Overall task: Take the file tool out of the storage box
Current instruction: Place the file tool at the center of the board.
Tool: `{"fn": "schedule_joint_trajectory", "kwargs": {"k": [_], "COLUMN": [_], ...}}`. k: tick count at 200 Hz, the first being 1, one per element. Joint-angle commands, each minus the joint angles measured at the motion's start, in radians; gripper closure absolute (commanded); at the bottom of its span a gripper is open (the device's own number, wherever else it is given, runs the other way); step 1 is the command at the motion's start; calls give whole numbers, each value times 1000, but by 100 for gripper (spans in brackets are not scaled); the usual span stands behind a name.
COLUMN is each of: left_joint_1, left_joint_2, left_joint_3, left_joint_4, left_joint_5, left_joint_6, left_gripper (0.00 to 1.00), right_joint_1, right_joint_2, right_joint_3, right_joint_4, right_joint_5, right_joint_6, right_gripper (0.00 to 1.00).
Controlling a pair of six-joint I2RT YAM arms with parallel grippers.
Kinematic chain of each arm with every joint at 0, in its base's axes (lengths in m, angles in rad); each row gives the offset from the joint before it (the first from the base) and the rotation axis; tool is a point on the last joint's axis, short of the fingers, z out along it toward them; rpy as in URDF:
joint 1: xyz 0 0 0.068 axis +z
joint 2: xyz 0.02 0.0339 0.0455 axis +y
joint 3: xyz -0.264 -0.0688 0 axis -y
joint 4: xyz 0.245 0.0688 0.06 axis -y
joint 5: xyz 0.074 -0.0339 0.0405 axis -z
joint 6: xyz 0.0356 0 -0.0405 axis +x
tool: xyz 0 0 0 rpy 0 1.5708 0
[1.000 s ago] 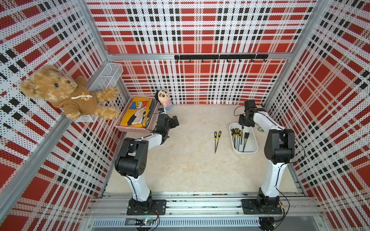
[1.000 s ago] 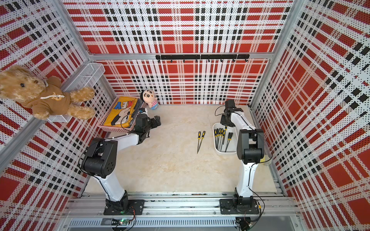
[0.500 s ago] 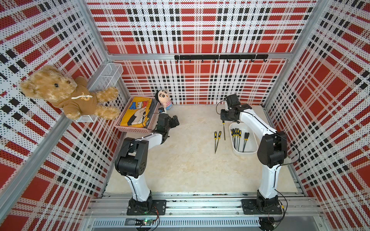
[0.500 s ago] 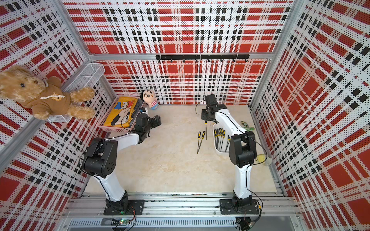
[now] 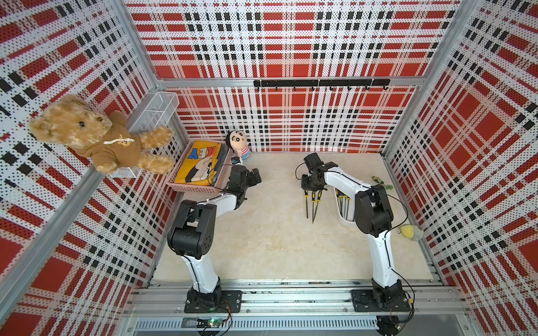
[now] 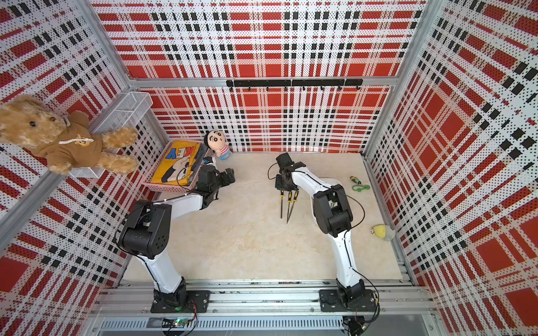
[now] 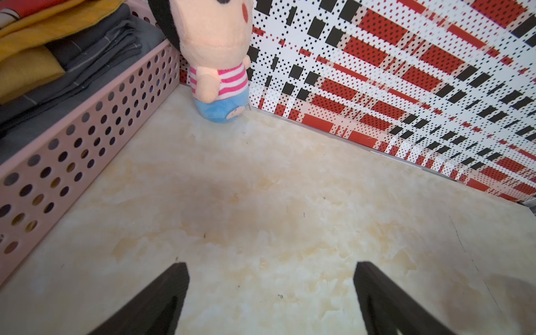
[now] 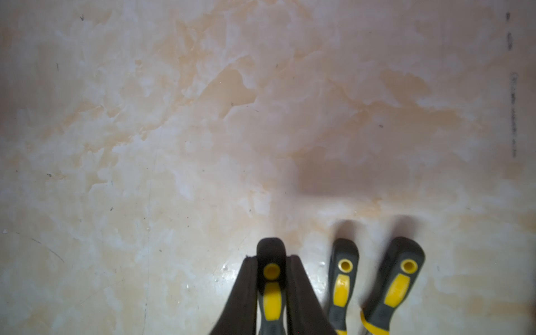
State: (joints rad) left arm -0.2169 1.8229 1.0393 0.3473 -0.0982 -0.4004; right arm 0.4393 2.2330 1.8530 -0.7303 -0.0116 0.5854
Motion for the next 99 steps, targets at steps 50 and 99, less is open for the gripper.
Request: {"fn": "schedule_joint_trajectory", "kwargs": {"k": [50, 99], "left_joint_1": [4, 3], "left_joint_2": [3, -2], "left_joint_3": [-1, -9], "left_joint_4": [-2, 1], "left_joint_5": [-6, -5], "left_joint_6": [3, -2], "left_gripper": [4, 4], "right_joint_1": [9, 19], "right_joint_2": [31, 39], "right_joint_3": [-44, -71], "right_joint_4": [28, 31], "right_joint_5": [36, 61], "right_joint_6": [11, 5], "right_gripper": [85, 83]}}
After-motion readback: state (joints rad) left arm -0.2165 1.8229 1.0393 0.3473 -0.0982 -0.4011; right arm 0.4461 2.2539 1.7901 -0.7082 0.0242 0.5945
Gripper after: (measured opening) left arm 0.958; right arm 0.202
